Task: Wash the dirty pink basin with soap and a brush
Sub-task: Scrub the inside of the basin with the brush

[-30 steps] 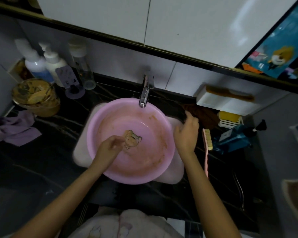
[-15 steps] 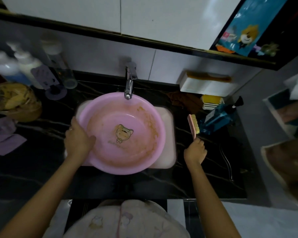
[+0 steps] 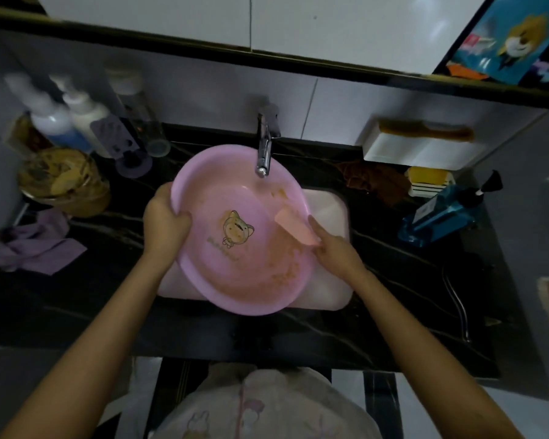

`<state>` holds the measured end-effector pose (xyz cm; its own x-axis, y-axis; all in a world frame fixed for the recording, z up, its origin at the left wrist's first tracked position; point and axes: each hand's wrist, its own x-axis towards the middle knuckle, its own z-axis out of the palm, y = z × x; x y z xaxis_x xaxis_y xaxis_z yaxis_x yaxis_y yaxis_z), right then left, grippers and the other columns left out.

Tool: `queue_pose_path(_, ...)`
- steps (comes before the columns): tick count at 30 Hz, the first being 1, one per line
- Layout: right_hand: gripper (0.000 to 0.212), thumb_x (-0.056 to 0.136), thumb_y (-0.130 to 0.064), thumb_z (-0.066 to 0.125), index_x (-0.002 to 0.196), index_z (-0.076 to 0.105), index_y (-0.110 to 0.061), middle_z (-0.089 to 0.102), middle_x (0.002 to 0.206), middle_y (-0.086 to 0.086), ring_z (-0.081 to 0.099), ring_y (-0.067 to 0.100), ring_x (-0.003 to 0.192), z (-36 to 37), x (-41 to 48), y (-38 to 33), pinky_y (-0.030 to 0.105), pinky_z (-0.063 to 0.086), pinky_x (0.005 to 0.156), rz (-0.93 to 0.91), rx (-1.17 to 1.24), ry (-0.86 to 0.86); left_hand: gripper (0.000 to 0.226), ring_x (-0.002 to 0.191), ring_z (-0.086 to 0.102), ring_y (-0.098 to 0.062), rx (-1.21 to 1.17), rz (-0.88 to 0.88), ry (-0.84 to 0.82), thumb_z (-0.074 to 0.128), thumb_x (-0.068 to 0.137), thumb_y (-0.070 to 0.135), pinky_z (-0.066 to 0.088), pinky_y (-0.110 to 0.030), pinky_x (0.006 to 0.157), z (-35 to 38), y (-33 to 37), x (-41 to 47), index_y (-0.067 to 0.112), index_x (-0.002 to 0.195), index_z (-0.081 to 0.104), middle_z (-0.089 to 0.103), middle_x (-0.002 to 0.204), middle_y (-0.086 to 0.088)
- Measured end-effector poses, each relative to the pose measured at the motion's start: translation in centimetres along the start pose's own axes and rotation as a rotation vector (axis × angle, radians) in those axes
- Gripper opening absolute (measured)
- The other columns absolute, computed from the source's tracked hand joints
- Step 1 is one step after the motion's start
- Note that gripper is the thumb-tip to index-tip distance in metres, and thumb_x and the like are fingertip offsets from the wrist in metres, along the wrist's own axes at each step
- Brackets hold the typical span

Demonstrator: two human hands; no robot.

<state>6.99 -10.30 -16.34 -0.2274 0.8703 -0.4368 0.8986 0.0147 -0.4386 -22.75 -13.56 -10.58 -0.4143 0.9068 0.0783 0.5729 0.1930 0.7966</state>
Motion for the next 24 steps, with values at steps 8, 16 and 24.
queue_pose_path(8,0.061,0.099,-0.018,0.036,0.151,0.006,-0.031,0.050,0.122,0.018,0.058,0.032,0.099,-1.4,7.9,-1.8,0.033,0.032,0.065,-0.204,-0.489,0.102,0.048,0.085,0.050,-0.015,0.178,0.057,0.036,0.052,0.073,-0.012,0.038,-0.026,0.070,-0.1,1.3,1.3,0.005,0.118,0.056,0.059,0.098,-0.009)
queue_pose_path(16,0.049,0.099,-0.033,0.038,0.146,0.031,-0.020,0.044,0.140,0.007,0.048,0.026,0.122,0.4,5.4,-2.4,0.031,0.043,0.097,-0.115,-0.426,-0.415,0.059,0.089,0.050,-0.010,0.160,0.054,0.049,0.049,0.071,-0.014,0.034,-0.012,0.065,0.3,1.2,1.8,0.011,0.125,0.055,0.054,0.098,0.004)
queue_pose_path(24,0.046,0.100,-0.026,0.039,0.145,0.031,-0.024,0.061,0.113,0.013,0.061,0.029,0.099,-4.1,9.2,-4.5,0.032,0.042,0.070,-0.107,-0.347,-0.030,0.060,0.090,0.052,-0.012,0.157,0.062,0.009,0.050,0.073,-0.013,0.036,-0.007,0.065,0.3,0.5,2.2,0.012,0.128,0.053,0.055,0.101,0.004)
